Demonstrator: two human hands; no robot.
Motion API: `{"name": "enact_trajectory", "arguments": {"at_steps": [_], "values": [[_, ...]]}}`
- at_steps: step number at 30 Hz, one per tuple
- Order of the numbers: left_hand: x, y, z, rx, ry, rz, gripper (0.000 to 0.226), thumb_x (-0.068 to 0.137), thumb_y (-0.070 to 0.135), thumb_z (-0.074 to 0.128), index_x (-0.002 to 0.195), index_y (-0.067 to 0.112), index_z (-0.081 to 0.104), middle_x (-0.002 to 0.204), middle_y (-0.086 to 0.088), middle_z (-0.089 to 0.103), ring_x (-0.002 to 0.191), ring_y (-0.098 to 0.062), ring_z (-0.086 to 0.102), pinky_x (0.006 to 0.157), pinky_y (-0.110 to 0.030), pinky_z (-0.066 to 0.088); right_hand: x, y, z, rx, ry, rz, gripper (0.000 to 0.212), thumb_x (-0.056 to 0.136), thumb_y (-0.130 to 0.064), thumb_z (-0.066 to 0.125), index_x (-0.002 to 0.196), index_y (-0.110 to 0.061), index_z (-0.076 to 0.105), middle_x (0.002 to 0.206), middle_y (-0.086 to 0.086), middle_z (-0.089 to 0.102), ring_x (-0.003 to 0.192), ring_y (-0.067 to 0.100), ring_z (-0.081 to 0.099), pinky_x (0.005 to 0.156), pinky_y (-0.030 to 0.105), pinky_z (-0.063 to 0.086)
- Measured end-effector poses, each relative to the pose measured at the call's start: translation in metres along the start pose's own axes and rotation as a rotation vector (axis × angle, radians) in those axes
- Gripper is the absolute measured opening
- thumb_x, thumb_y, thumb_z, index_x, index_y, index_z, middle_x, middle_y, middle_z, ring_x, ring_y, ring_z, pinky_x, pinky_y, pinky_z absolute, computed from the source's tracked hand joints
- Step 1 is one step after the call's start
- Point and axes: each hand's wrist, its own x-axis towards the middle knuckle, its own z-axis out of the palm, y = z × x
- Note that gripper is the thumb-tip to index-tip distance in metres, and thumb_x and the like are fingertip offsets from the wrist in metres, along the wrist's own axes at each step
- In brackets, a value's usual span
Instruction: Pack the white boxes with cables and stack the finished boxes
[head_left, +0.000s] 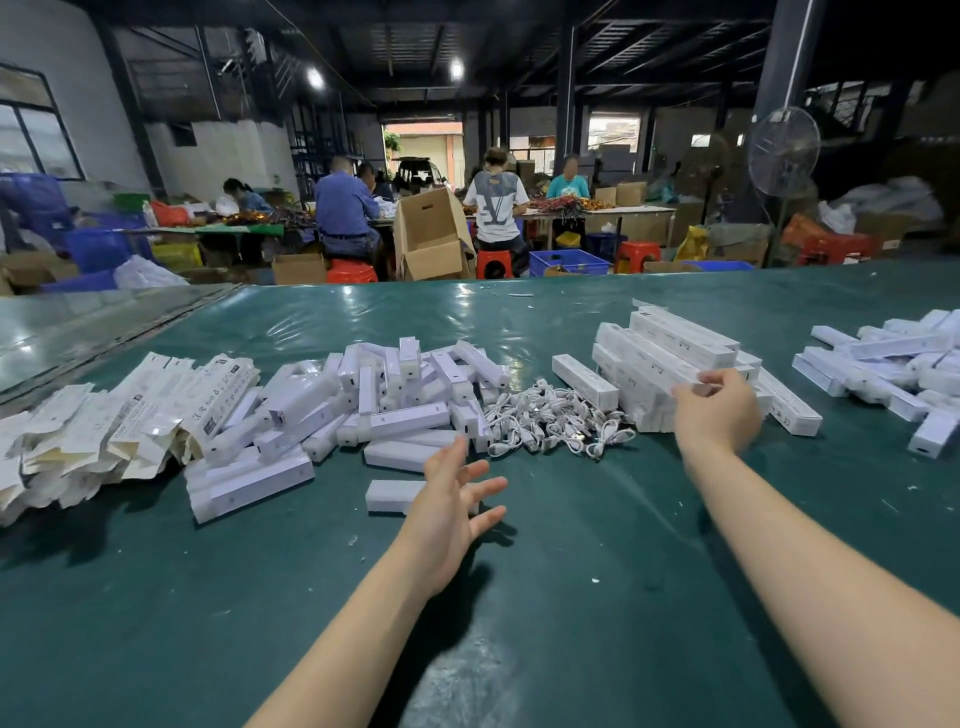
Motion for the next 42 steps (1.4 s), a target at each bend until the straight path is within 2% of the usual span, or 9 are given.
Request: {"name": "enact_trajectory", "arguments": {"at_steps": [6,13,18,23,28,32,36,40,42], "values": [[0.0,0.001,-0.002,0.004,0.005,-0.009,0.031,0.094,0.038,0.041,0.117,0.018,0.041,0.108,-0.004,0.051,0.088,-0.016,0.059,0.066,-0.029,0.047,0.016,0.009,0.009,-0.061,-0.039,0.099,0.024,0.083,0.002,0.054,0.102,-0.007,0.065,0.122,0.012,0.057,0.098,0.029,0.058,0.075,0.025,0.038],[-0.001,0.0,-0.002,0.052,-0.009,0.007,0.006,0.093,0.028,0.045,0.094,0.022,0.044,0.101,-0.002,0.05,0.083,-0.015,0.057,0.071,-0.029,0.046,0.01,0.012,0.011,-0.029,-0.024,0.073,0.033,0.08,0.006,0.057,0.109,-0.006,0.051,0.114,0.014,0.056,0.102,0.03,0.055,0.071,0.028,0.033],[0.0,-0.001,-0.003,0.073,-0.012,0.018,0.006,0.091,0.026,0.047,0.094,0.022,0.045,0.1,-0.002,0.05,0.081,-0.014,0.057,0.068,-0.028,0.046,0.008,0.015,0.011,0.026,-0.03,0.09,0.045,0.08,0.011,0.05,0.12,-0.008,0.047,0.096,0.005,0.053,0.102,0.027,0.055,0.07,0.026,0.032],[-0.002,-0.001,-0.004,0.081,-0.016,0.013,0.003,0.091,0.022,0.048,0.092,0.022,0.046,0.099,-0.001,0.051,0.078,-0.013,0.057,0.067,-0.027,0.046,0.004,0.022,0.012,0.02,-0.123,0.067,0.035,0.083,0.002,0.052,0.114,-0.012,0.058,0.12,0.008,0.059,0.091,0.024,0.052,0.076,0.031,0.041],[-0.003,0.0,-0.003,0.09,-0.018,0.025,0.003,0.091,0.02,0.048,0.094,0.022,0.047,0.098,0.0,0.051,0.078,-0.013,0.057,0.067,-0.027,0.046,-0.018,0.019,0.012,0.02,-0.143,0.091,0.047,0.083,-0.002,0.051,0.129,-0.011,0.05,0.129,0.012,0.055,0.113,0.031,0.051,0.084,0.031,0.038],[-0.005,-0.002,-0.003,0.097,-0.013,0.046,0.004,0.09,0.017,0.049,0.093,0.02,0.05,0.087,0.001,0.053,0.072,-0.012,0.056,0.064,-0.026,0.046,-0.066,0.019,0.018,0.066,-0.137,0.105,0.033,0.082,0.0,0.052,0.114,-0.008,0.056,0.119,0.013,0.054,0.089,0.024,0.05,0.071,0.022,0.03],[-0.005,0.005,-0.002,0.128,0.037,0.125,0.018,0.089,0.006,0.049,0.074,0.015,0.05,0.059,0.002,0.042,0.048,-0.006,0.044,0.05,-0.02,0.043,-0.123,0.012,0.018,0.093,-0.318,-0.276,0.024,0.076,0.006,0.054,0.09,-0.012,0.061,0.107,0.005,0.048,0.091,0.023,0.051,0.067,0.018,0.027],[-0.007,0.026,-0.013,0.562,0.234,0.436,0.026,0.085,0.0,0.056,0.066,0.017,0.052,0.061,0.005,0.05,0.056,-0.006,0.045,0.057,-0.015,0.039,-0.146,0.007,0.019,-0.239,-0.839,-0.835,0.04,0.085,-0.023,0.06,0.125,-0.017,0.056,0.14,0.003,0.037,0.13,0.017,0.03,0.104,0.019,0.021],[-0.005,0.039,-0.027,0.684,0.385,0.539,0.025,0.084,0.004,0.058,0.065,0.02,0.052,0.066,0.005,0.054,0.067,-0.012,0.05,0.066,-0.023,0.041,-0.147,0.01,0.024,-0.417,-1.027,-0.959,0.044,0.089,-0.038,0.054,0.132,-0.029,0.048,0.149,-0.003,0.027,0.135,0.014,0.024,0.107,0.025,0.021]]}}
